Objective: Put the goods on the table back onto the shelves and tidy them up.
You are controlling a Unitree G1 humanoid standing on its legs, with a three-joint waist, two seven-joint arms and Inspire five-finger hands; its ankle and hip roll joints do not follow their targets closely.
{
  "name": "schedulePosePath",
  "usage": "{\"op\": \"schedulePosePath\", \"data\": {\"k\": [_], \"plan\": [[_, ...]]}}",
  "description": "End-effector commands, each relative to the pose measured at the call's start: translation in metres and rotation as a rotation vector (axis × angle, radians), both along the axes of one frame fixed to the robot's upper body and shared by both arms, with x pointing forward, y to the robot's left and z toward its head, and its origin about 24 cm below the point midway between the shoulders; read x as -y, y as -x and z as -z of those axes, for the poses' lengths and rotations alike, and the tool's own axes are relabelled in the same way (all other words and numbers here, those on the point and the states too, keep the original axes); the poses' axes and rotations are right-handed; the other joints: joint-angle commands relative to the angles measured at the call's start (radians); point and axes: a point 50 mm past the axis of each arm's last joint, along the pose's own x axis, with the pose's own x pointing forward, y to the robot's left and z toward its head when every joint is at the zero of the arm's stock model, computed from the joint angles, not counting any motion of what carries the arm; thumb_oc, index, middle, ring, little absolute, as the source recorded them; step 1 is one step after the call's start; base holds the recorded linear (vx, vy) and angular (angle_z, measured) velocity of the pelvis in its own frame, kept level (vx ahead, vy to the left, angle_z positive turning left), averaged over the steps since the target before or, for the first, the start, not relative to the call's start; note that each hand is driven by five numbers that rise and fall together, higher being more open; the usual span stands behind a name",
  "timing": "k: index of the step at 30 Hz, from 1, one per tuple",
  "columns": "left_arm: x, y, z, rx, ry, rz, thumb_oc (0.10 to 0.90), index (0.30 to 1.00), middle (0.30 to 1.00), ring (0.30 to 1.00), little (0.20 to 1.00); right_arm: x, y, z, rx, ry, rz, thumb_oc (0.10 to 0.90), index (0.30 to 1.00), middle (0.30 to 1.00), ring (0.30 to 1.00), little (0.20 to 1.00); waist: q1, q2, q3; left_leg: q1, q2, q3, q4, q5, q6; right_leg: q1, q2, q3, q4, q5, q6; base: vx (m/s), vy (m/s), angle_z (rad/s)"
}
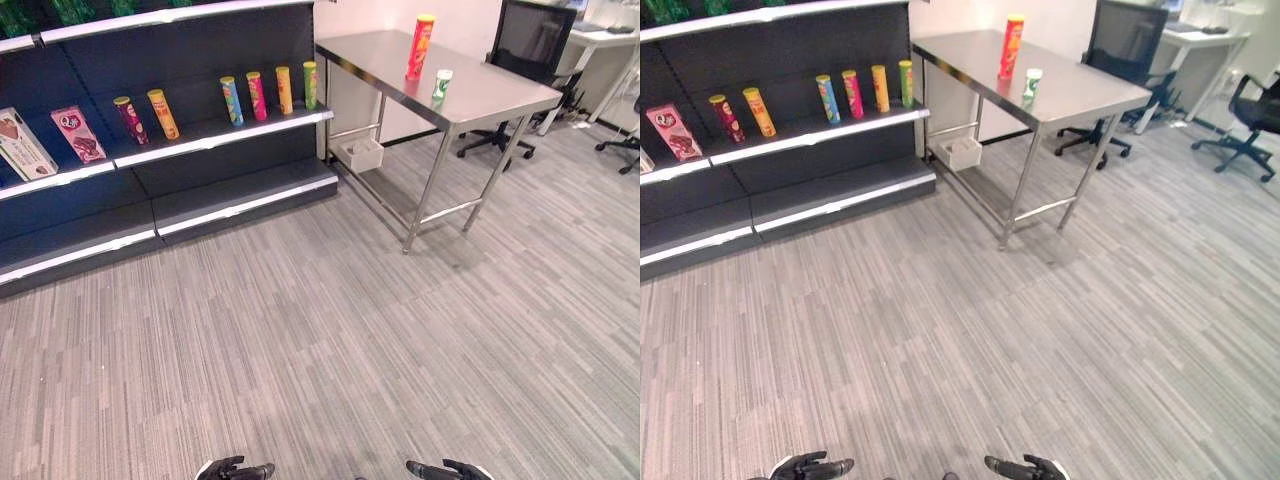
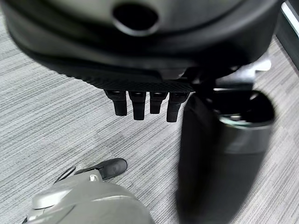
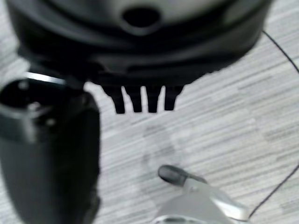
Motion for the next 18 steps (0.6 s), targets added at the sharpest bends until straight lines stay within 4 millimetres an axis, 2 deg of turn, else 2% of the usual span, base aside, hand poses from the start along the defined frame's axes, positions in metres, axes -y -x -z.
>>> {"op": "schedulePosePath", "data": {"k": [1,16,18], "plan": [[-0.005,-0.032,-0.01,0.12,0.006,-0.007,0.8,0.9,0.9,0.9,0.9,0.012,-0.027,-0.013,0.116,0.038,0.011,0.8,0.9,0.9,0.9,0.9,-0.007,-0.04,0.002,0.022,0.016,-0.039,-0.03,-0.034,-0.053,0.031,-0.084,0.0,0.007,-0.021,0.144,0.0,0.0,0.0],[-0.007,-0.025,-0.008,0.095,0.008,-0.05,0.8,0.9,0.9,0.9,0.9,0.008,-0.016,-0.008,0.077,0.028,-0.005,0.8,0.9,0.9,0.9,0.9,-0.008,-0.042,0.008,0.027,0.029,-0.043,-0.03,-0.031,-0.06,0.032,-0.071,0.007,0.007,-0.03,0.134,0.01,-0.025,0.0],[-0.007,-0.032,-0.01,0.12,0.016,-0.067,0.8,0.9,0.9,0.9,0.9,0.008,-0.019,-0.009,0.083,0.029,-0.015,0.8,0.9,0.9,0.9,0.9,-0.004,-0.053,0.037,-0.022,0.033,-0.049,0.056,-0.047,-0.064,0.025,-0.071,0.007,0.007,-0.027,0.124,-0.04,-0.133,0.02]]}}
